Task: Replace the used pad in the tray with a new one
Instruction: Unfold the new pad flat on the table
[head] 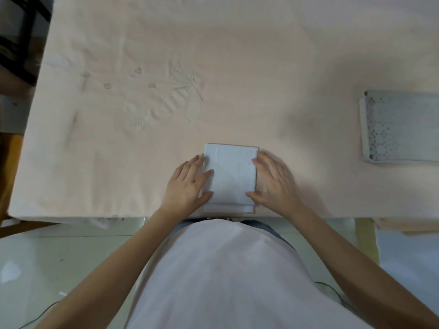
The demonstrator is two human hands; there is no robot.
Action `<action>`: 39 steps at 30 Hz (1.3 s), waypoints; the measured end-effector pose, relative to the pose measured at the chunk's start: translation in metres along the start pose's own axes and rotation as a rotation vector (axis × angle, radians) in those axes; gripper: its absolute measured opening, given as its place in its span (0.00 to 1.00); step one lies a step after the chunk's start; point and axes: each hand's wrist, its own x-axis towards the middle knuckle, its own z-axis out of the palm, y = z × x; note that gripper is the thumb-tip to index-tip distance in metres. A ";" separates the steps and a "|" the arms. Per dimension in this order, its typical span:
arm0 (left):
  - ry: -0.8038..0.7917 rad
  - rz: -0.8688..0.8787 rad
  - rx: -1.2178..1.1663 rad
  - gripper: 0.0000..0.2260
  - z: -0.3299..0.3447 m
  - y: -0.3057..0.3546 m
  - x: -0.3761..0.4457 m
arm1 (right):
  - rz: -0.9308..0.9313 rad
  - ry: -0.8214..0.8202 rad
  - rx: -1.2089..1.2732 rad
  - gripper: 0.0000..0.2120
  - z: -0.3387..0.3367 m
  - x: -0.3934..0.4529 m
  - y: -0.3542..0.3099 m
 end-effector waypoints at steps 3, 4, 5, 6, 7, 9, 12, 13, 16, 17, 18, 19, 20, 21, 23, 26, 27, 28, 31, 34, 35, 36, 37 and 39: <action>-0.078 0.097 0.004 0.28 0.001 0.003 -0.002 | -0.234 -0.174 -0.147 0.39 0.002 0.000 -0.001; -0.110 0.120 0.004 0.31 0.001 0.004 -0.003 | -0.259 -0.231 -0.172 0.40 0.002 0.000 -0.002; -0.146 0.124 0.003 0.33 0.002 0.005 -0.003 | -0.263 -0.270 -0.180 0.41 0.003 0.001 -0.002; -0.174 0.116 0.004 0.35 0.003 0.005 -0.003 | -0.259 -0.295 -0.181 0.42 0.004 0.002 -0.001; -0.199 0.102 0.010 0.36 0.004 0.005 -0.003 | -0.257 -0.310 -0.179 0.42 0.006 0.003 0.000; -0.217 0.089 0.024 0.36 0.005 0.007 -0.003 | -0.264 -0.323 -0.167 0.41 0.005 0.005 0.002; -0.191 0.080 0.010 0.35 0.006 0.008 -0.002 | -0.286 -0.344 -0.150 0.40 0.003 0.009 0.007; -0.172 0.080 0.005 0.35 0.007 0.008 -0.002 | -0.289 -0.348 -0.137 0.40 0.002 0.010 0.009; -0.134 0.100 0.009 0.34 0.010 0.006 -0.001 | -0.286 -0.297 -0.041 0.34 -0.002 0.013 0.010; -0.112 0.108 0.012 0.32 0.011 0.005 -0.001 | -0.271 -0.258 0.010 0.31 -0.002 0.014 0.009; -0.086 0.107 0.009 0.30 0.009 0.004 0.000 | -0.249 -0.205 0.069 0.28 -0.002 0.016 0.008; -0.064 0.098 -0.005 0.27 0.005 0.004 0.003 | -0.219 -0.136 0.135 0.25 -0.003 0.017 0.006; -0.046 0.083 -0.031 0.24 0.000 0.003 0.006 | -0.179 -0.062 0.210 0.22 -0.005 0.019 0.003; -0.021 0.062 -0.068 0.21 -0.006 0.002 0.010 | -0.127 -0.006 0.294 0.20 -0.007 0.021 0.001; 0.011 -0.021 -0.206 0.17 -0.020 0.000 0.022 | 0.006 0.033 0.477 0.19 -0.016 0.025 -0.001; 0.003 -0.219 -0.569 0.17 -0.045 -0.004 0.043 | 0.167 0.040 0.611 0.18 -0.027 0.035 0.003; 0.002 -0.295 -0.679 0.17 -0.049 -0.007 0.050 | 0.211 0.041 0.634 0.17 -0.028 0.041 0.006; 0.004 -0.365 -0.783 0.18 -0.053 -0.011 0.059 | 0.258 0.040 0.669 0.15 -0.030 0.048 0.010; 0.044 -0.479 -1.047 0.13 -0.059 -0.019 0.084 | 0.390 0.057 0.791 0.11 -0.033 0.072 0.017; 0.036 -0.522 -1.172 0.07 -0.063 -0.026 0.107 | 0.495 0.089 0.918 0.10 -0.034 0.093 0.022; 0.003 -0.528 -1.173 0.11 -0.063 -0.030 0.113 | 0.511 0.101 0.947 0.10 -0.033 0.100 0.023; -0.028 -0.531 -1.149 0.15 -0.062 -0.033 0.118 | 0.523 0.115 0.956 0.10 -0.031 0.105 0.025; -0.052 -0.532 -1.105 0.19 -0.059 -0.036 0.123 | 0.533 0.127 0.952 0.11 -0.029 0.110 0.027; -0.054 -0.525 -1.011 0.23 -0.054 -0.042 0.133 | 0.555 0.130 0.932 0.10 -0.025 0.120 0.031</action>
